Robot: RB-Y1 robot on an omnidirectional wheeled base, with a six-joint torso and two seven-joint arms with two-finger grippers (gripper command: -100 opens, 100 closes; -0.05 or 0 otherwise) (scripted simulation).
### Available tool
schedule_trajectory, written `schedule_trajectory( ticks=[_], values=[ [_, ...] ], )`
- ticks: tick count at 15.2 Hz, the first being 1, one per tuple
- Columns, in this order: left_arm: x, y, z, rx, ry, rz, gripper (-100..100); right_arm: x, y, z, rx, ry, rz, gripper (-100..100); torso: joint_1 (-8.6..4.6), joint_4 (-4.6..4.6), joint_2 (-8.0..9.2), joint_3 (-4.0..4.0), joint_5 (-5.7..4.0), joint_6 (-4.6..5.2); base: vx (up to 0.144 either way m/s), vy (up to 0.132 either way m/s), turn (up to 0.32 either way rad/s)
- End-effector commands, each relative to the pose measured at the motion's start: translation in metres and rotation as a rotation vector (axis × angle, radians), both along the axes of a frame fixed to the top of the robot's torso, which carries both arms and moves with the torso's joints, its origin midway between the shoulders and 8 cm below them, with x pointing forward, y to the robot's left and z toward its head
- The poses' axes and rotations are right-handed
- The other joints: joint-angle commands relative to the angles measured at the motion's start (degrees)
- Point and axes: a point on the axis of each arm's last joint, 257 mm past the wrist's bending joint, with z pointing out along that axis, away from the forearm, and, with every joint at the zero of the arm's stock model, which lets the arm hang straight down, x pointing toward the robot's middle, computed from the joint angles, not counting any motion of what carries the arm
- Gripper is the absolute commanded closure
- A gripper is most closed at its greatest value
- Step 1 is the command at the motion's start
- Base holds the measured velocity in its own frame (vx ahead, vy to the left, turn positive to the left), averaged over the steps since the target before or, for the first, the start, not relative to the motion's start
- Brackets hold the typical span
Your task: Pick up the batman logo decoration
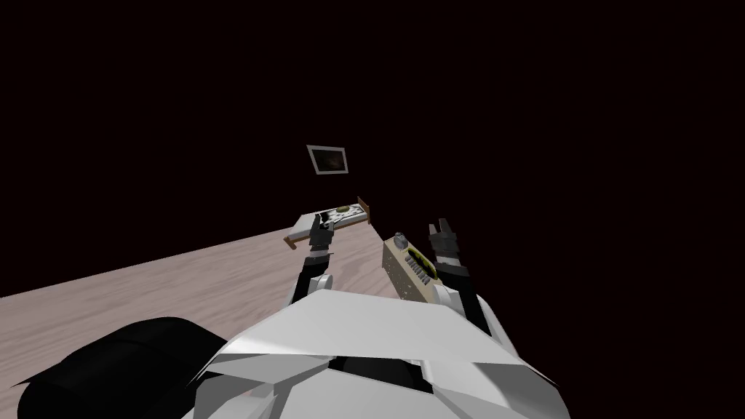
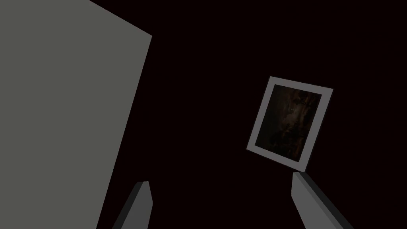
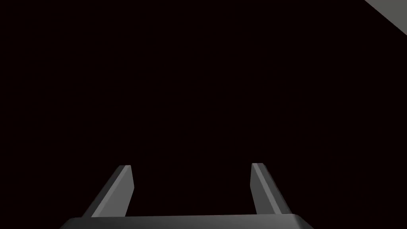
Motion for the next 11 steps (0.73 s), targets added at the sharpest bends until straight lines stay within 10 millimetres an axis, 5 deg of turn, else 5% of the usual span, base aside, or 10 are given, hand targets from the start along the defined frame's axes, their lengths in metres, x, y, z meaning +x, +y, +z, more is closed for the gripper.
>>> schedule_trajectory(
  ticks=[1,11],
  values=[
    [0.000,0.000,0.000,0.000,0.000,0.000,0,0.003,0.006,-0.011,-0.041,0.032,0.022,-100,0.00,0.00,0.00,0.00,0.00,0.00,-0.002,0.006,0.030],
    [0.000,0.000,0.000,0.000,0.000,0.000,0,0.013,0.027,-0.080,-0.207,0.209,0.104,-100,0.00,-0.01,-0.02,-0.01,0.00,-0.01,0.001,0.010,0.053]
  ],
)
